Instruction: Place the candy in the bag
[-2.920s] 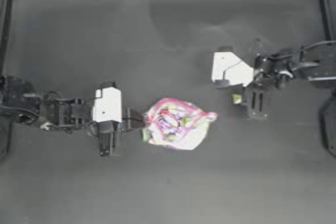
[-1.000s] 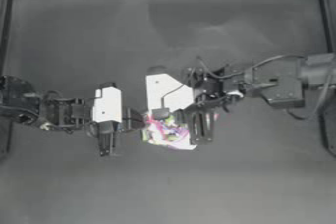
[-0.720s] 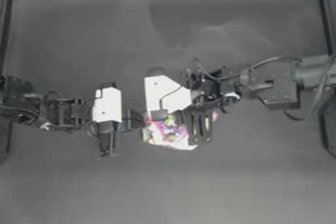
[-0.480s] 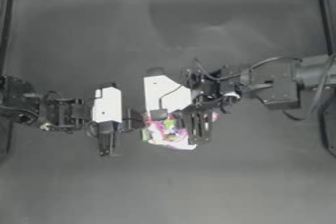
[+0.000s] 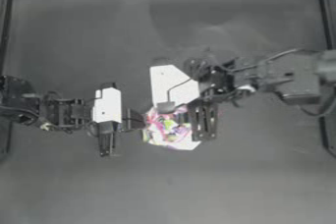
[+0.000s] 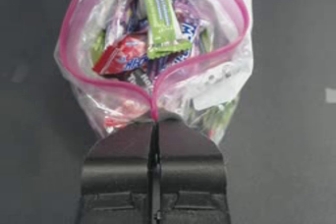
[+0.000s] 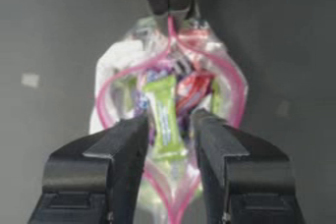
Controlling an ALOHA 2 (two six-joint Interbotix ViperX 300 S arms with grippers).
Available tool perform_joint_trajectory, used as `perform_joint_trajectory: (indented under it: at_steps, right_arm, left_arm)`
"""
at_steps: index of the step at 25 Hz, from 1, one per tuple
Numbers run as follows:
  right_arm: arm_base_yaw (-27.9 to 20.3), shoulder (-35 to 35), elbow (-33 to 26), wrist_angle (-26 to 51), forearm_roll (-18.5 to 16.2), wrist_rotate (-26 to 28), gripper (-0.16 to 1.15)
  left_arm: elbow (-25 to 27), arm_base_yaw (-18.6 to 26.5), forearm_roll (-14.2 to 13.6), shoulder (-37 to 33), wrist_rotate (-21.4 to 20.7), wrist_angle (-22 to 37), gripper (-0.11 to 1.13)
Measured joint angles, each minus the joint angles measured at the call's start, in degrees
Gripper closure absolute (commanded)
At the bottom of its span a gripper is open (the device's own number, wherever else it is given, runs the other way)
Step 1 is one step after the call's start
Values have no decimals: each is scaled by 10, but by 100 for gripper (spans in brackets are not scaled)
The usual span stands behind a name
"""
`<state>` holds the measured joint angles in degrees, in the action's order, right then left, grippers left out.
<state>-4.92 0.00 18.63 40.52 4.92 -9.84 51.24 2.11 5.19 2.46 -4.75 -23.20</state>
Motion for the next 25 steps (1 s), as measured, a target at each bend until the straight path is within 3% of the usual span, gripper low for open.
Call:
perform_joint_trajectory:
  at_steps: [10,25]
  right_arm:
    - [-7,-95,62,-47,-5,25,26]
    - [-7,-147,98,-64,-39,71,26]
  left_arm:
    - [0,0,0,-33,-19,6,98]
    - [12,1,0,-117,-29,34,98]
